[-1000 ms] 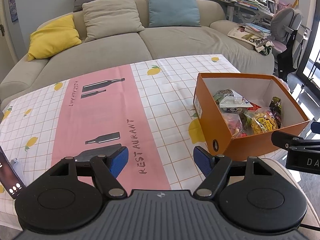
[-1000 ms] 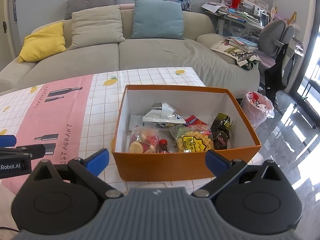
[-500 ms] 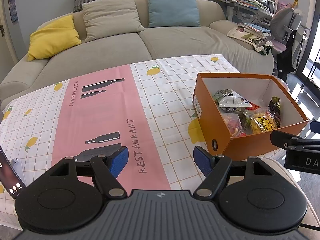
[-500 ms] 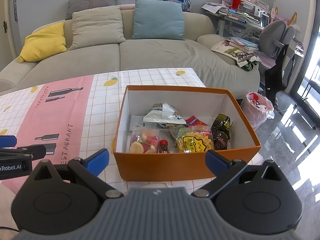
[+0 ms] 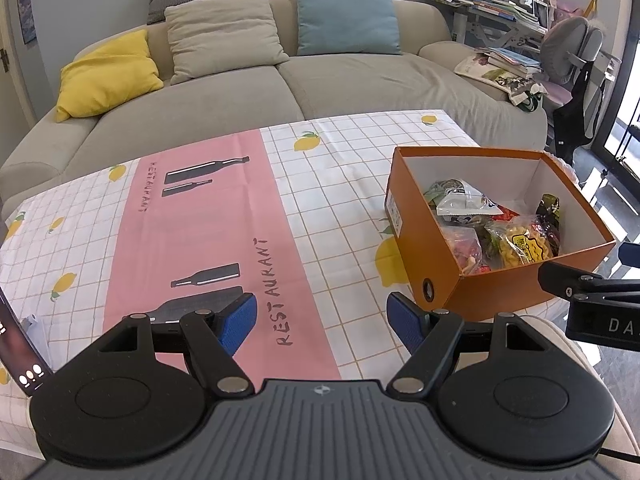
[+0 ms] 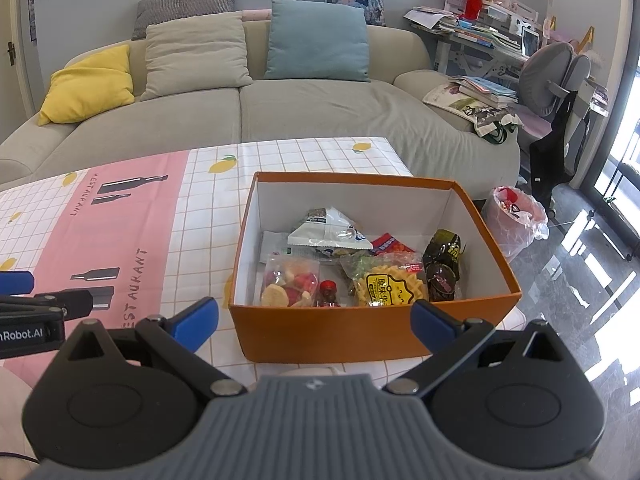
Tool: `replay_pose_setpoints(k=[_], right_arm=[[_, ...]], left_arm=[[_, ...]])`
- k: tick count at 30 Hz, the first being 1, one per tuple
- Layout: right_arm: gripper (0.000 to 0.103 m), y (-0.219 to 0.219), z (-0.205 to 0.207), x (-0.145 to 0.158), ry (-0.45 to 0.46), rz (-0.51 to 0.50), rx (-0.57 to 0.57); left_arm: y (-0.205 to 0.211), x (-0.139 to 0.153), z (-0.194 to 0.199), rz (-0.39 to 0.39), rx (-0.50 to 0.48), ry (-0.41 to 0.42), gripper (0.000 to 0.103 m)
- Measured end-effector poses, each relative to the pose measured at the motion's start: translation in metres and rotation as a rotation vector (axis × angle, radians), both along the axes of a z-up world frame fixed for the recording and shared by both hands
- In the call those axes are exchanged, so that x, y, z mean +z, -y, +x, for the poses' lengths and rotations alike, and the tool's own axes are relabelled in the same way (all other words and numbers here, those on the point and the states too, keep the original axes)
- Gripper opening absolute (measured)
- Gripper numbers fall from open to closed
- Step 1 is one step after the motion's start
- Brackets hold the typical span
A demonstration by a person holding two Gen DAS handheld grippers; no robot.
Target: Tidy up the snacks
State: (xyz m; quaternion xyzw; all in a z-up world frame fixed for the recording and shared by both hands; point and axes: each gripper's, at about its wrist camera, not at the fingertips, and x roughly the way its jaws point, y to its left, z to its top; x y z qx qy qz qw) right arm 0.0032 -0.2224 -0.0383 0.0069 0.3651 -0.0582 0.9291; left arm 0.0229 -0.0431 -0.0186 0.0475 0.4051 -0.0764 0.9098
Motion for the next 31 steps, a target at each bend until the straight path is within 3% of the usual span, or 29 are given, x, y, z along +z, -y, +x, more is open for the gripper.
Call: replay_pose_setpoints(k=[31], right_arm=[[0.100,0.0001,-0.0040,0.0005,0.000,0.001,0.007]], left_arm=[[0.0037,0.0085,-0.0065,-0.011,-0.009,0.027,0.087]])
